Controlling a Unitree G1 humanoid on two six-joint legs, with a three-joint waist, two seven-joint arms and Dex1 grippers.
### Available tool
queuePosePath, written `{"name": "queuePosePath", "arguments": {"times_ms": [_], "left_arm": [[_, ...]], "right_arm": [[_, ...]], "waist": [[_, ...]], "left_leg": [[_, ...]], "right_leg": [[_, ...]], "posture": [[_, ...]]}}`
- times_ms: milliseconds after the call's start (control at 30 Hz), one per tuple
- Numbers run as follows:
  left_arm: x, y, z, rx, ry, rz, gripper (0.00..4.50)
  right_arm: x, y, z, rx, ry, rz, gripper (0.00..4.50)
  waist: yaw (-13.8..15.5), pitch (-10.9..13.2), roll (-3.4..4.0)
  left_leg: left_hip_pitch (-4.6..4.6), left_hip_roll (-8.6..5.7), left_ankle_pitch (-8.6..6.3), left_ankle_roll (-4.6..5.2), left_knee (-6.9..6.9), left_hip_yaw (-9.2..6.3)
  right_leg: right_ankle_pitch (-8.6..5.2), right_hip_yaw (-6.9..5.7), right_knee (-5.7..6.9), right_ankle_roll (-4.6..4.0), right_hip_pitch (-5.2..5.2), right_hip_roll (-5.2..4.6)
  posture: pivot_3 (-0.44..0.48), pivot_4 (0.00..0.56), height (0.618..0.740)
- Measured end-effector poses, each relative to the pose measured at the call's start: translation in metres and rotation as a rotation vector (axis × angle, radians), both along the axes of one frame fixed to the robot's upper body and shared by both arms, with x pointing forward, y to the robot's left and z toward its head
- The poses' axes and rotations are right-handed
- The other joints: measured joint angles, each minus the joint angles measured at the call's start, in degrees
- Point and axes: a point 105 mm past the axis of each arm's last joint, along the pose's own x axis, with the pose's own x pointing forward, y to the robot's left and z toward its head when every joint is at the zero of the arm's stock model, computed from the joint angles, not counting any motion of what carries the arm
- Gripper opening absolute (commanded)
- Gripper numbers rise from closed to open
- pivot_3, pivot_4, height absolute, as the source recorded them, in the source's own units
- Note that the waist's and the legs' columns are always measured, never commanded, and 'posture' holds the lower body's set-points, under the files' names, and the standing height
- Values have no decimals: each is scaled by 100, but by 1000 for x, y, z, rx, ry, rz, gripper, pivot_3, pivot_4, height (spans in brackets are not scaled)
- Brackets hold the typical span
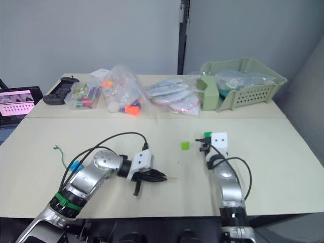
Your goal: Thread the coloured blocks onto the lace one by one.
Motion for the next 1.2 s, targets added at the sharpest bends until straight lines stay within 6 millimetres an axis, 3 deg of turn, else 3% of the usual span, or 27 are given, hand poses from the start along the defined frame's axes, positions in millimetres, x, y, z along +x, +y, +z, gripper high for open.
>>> {"name": "queuePosePath", "arguments": {"times_ms": [100, 200, 367, 500, 733, 867, 933, 1067, 1167, 1200], "left_arm": [[0, 2, -1, 5, 2, 1, 0], [1, 4, -1, 10, 1, 7, 0], [0, 6, -2, 15, 4, 6, 0], [-1, 7, -2, 19, 6, 4, 0], [-1, 11, -4, 27, 12, 9, 0], [-1, 11, -4, 26, 11, 10, 0], [-1, 11, -4, 26, 10, 10, 0], [-1, 11, -4, 25, 10, 10, 0], [-1, 12, -5, 25, 13, 12, 0], [-2, 12, -6, 24, 17, 14, 0]], "right_arm": [[-31, 13, 5, 19, -11, 13, 1126], [-76, 42, 1, 57, 43, 61, 1126], [-120, 72, 1, 105, 135, 88, 1126], [-131, 80, 5, 123, 159, 93, 1126], [-143, 82, -16, 117, 295, 101, 1126], [-143, 84, -18, 135, 315, 111, 1126], [-144, 84, -18, 144, 318, 115, 2143], [-147, 86, -23, 140, 353, 142, 3531], [-146, 80, -12, 90, 314, 206, 4481], [-146, 77, -5, 68, 289, 230, 4481]], "waist": [[19, -1, 3], [5, -3, 5], [3, -3, 6], [96, -4, 8], [170, -5, 8], [168, -5, 7], [169, -5, 7], [166, -5, 7], [164, -5, 7], [163, -5, 7]], "left_leg": [[-3, 0, 0, 0, -7, -16], [-15, 0, 0, 0, -13, -17], [-11, 6, 4, -4, -12, -10], [-10, 8, 6, -5, -12, -19], [-42, -2, 2, -4, -27, -31], [-42, -1, 2, -3, -31, -33], [-40, 0, 2, -3, -31, -37], [-43, -2, 2, -4, -31, -46], [-46, -6, 2, -3, -30, -42], [-42, -9, 2, -3, -30, -41]], "right_leg": [[0, -6, 5, 0, -3, 0], [0, -3, 4, 0, -18, -1], [-7, -3, -16, -2, -13, -1], [-17, -17, -13, -11, -11, 7], [-16, -24, -7, -13, -43, -2], [-16, -27, -7, -14, -46, 3], [-17, -33, -7, -16, -45, 7], [-20, -41, -3, -21, -45, 6], [-18, -37, -12, -17, -39, -5], [-16, -35, -16, -12, -33, -9]], "posture": [[0, 150, 740], [0, 150, 740], [0, 150, 740], [0, 150, 740], [0, 150, 740], [0, 150, 740], [0, 150, 740], [0, 150, 740], [0, 150, 740], [0, 150, 740]]}}
